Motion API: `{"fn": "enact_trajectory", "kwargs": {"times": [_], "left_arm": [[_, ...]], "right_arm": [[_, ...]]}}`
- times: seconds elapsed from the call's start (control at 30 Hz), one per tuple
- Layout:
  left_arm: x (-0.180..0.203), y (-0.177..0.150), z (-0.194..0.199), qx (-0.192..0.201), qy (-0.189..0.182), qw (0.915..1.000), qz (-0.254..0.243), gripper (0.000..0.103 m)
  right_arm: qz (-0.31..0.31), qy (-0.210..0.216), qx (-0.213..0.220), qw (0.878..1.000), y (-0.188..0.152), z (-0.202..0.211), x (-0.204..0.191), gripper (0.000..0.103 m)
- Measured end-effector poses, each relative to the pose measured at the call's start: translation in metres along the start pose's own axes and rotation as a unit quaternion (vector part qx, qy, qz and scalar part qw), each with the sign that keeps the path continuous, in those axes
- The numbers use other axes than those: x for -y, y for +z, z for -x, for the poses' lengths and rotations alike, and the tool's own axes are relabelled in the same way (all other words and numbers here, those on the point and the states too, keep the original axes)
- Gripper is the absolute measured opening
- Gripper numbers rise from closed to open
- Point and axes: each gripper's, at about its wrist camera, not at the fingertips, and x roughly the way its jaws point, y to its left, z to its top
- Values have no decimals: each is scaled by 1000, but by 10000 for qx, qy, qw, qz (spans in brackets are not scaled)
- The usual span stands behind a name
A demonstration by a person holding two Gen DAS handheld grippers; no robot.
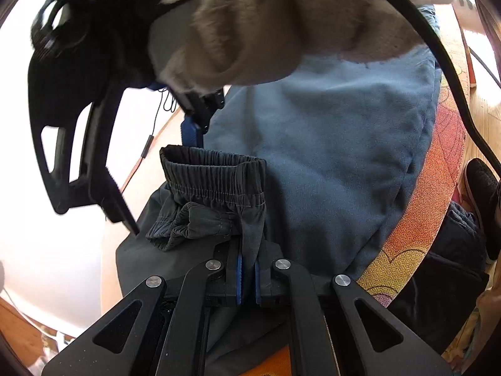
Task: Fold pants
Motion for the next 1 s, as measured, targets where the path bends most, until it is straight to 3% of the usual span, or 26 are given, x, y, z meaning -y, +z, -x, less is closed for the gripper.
{"fn": "enact_trajectory", "kwargs": {"times": [0.2, 0.4, 0.47, 0.53, 0.6, 0.7, 0.77, 0.93, 1.0], "left_arm": [[12, 8, 7, 38, 55, 9999, -94, 4], [24, 14, 14, 49, 38, 9999, -92, 4], [27, 16, 17, 51, 24, 9999, -102, 4], [30, 18, 20, 57, 10, 9999, -96, 4], [34, 20, 22, 73, -2, 9999, -104, 4], [37, 23, 20, 104, -54, 9999, -116, 4], [41, 28, 22, 114, -83, 9998, -138, 4], [43, 34, 23, 131, -243, 9996, -13, 4], [47, 38, 24, 134, -243, 9996, -39, 4]], "right_arm": [[710, -1042, -797, 9888, 15, -34, -48, 76], [1199, -1988, -1473, 9615, 15, -70, -67, 76], [1137, -1923, -1448, 9639, 16, -70, -65, 76], [989, -1833, -1327, 9690, 17, -63, -58, 65], [704, -1563, -1186, 9780, 18, -46, -39, 46], [119, -1021, -849, 9911, 14, -19, -10, 33], [-279, -524, -562, 9967, 2, -1, 13, 33], [-860, 306, -183, 9957, -25, 19, 52, 33], [-948, 437, -77, 9945, -33, 25, 59, 44]]}}
